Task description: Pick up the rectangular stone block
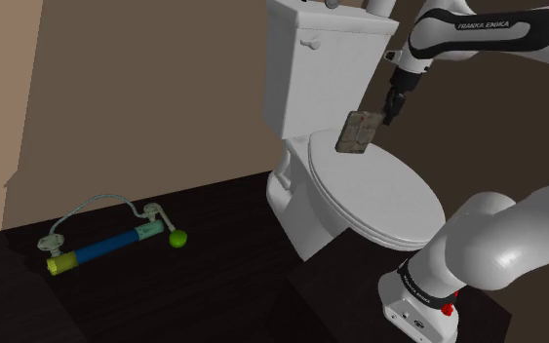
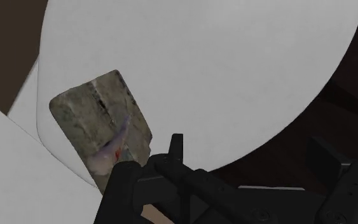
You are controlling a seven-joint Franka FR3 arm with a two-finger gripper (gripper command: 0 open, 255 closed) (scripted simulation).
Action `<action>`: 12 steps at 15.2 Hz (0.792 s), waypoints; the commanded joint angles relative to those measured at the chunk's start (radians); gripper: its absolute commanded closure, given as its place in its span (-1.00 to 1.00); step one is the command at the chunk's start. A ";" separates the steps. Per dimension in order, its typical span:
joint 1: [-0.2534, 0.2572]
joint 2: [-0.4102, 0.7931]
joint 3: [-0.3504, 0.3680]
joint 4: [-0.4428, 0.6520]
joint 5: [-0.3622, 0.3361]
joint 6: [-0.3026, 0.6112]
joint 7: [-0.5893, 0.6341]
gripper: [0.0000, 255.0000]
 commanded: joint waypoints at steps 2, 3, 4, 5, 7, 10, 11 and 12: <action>0.041 0.131 -0.075 0.077 0.047 0.061 -0.158 -1.00; 0.052 0.175 -0.098 0.104 0.069 0.077 -0.212 -1.00; 0.061 0.221 -0.119 0.132 0.096 0.092 -0.269 -1.00; 0.068 0.269 -0.139 0.162 0.126 0.105 -0.326 -1.00; 0.073 0.369 -0.169 0.226 0.198 0.125 -0.445 -1.00; 0.053 0.525 -0.185 0.335 0.317 0.135 -0.619 -1.00; 0.045 0.539 -0.180 0.347 0.328 0.135 -0.634 -1.00; 0.042 0.544 -0.177 0.338 0.331 0.148 -0.637 -1.00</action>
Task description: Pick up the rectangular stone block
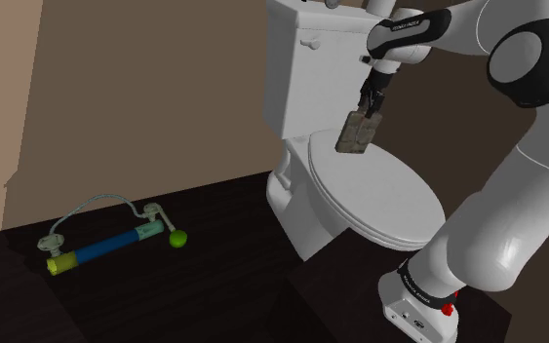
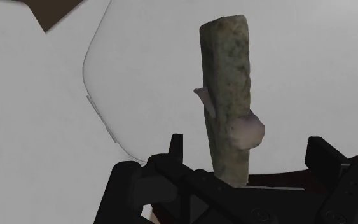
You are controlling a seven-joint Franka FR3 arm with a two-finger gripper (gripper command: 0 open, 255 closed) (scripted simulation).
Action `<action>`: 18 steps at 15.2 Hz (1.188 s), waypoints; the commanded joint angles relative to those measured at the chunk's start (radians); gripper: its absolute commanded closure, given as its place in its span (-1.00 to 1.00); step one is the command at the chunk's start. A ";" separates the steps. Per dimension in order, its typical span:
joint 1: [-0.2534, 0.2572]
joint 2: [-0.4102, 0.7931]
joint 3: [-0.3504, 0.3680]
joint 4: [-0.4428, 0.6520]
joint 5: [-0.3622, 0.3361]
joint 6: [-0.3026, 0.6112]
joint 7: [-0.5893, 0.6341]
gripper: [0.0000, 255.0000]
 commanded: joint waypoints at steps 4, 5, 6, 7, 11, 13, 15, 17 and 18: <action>-0.012 0.043 0.004 -0.023 0.035 0.055 -0.038 -1.00; -0.013 0.049 0.005 -0.031 0.040 0.067 -0.041 -1.00; -0.015 0.058 0.007 -0.043 0.049 0.086 -0.047 -1.00; -0.015 0.058 0.007 -0.043 0.048 0.086 -0.047 -1.00; -0.015 0.059 0.008 -0.042 0.049 0.086 -0.047 1.00; -0.015 0.058 0.008 -0.043 0.049 0.086 -0.046 1.00; -0.015 0.059 0.008 -0.041 0.049 0.085 -0.046 1.00; -0.015 0.061 0.009 -0.040 0.050 0.085 -0.046 1.00; -0.015 0.058 0.007 -0.043 0.049 0.086 -0.047 1.00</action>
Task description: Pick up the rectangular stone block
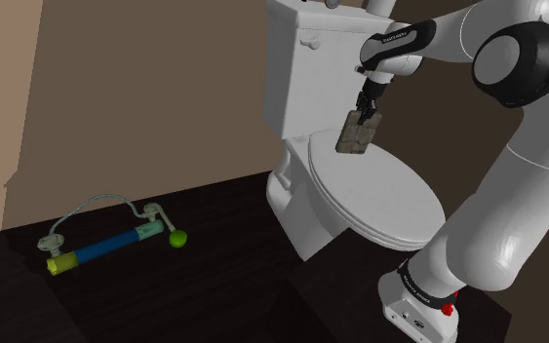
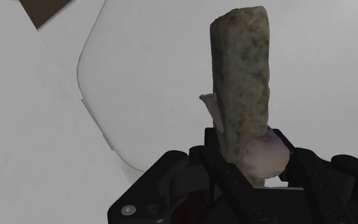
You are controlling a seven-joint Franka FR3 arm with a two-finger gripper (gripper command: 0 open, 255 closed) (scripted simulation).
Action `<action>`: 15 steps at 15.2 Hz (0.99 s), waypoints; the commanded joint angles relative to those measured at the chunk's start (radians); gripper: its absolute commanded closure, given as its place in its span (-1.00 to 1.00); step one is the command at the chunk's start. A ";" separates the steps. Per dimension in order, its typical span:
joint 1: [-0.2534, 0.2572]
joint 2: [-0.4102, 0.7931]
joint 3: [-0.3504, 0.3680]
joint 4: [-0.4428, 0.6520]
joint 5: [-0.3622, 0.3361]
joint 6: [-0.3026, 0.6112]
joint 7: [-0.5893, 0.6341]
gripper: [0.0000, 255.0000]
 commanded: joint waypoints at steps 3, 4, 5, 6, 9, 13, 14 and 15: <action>0.004 -0.018 -0.004 0.020 -0.016 -0.037 0.010 1.00; 0.005 -0.023 -0.005 0.029 -0.020 -0.050 0.013 1.00; 0.006 -0.028 -0.006 0.037 -0.025 -0.062 0.016 1.00; 0.007 -0.033 -0.006 0.046 -0.029 -0.074 0.019 1.00; 0.009 -0.046 -0.008 0.074 -0.040 -0.112 0.027 1.00; 0.011 -0.061 -0.010 0.114 -0.052 -0.162 0.035 1.00; 0.012 -0.063 -0.010 0.125 -0.054 -0.175 0.037 1.00; 0.012 -0.066 -0.011 0.136 -0.057 -0.188 0.038 1.00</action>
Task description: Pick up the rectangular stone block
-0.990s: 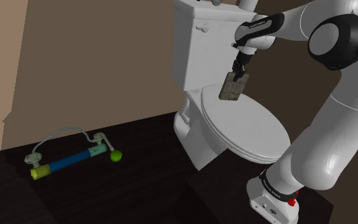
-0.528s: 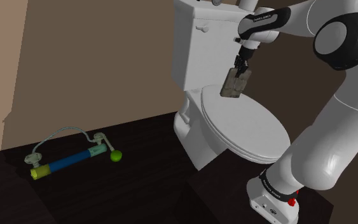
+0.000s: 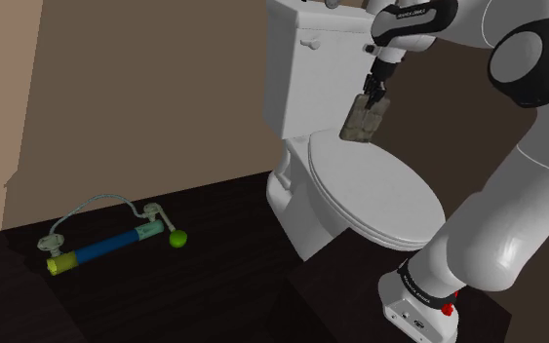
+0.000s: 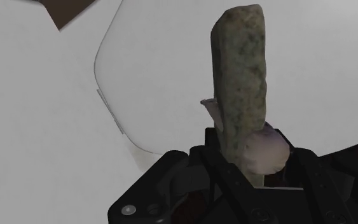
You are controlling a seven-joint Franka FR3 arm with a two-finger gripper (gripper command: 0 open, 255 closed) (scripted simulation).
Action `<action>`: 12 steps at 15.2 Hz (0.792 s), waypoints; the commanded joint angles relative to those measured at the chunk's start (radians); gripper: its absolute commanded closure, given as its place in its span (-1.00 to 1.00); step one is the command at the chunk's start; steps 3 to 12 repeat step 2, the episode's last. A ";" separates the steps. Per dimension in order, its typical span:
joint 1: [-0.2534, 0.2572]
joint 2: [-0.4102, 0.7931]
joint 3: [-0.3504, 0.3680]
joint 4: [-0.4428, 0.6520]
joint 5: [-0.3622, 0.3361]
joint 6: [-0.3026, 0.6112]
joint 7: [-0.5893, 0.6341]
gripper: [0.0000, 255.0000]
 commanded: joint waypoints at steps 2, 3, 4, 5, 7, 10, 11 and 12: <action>0.001 -0.005 -0.001 0.015 -0.004 -0.018 0.003 1.00; 0.001 -0.005 -0.001 0.015 -0.004 -0.018 0.003 1.00; 0.001 -0.005 -0.001 0.015 -0.004 -0.018 0.003 1.00; 0.001 -0.005 -0.001 0.015 -0.004 -0.018 0.003 1.00; 0.001 -0.005 -0.001 0.015 -0.004 -0.018 0.003 1.00; 0.001 -0.005 -0.001 0.015 -0.004 -0.018 0.003 1.00; 0.001 -0.005 -0.001 0.015 -0.004 -0.018 0.003 1.00; 0.001 -0.005 -0.001 0.015 -0.004 -0.018 0.003 1.00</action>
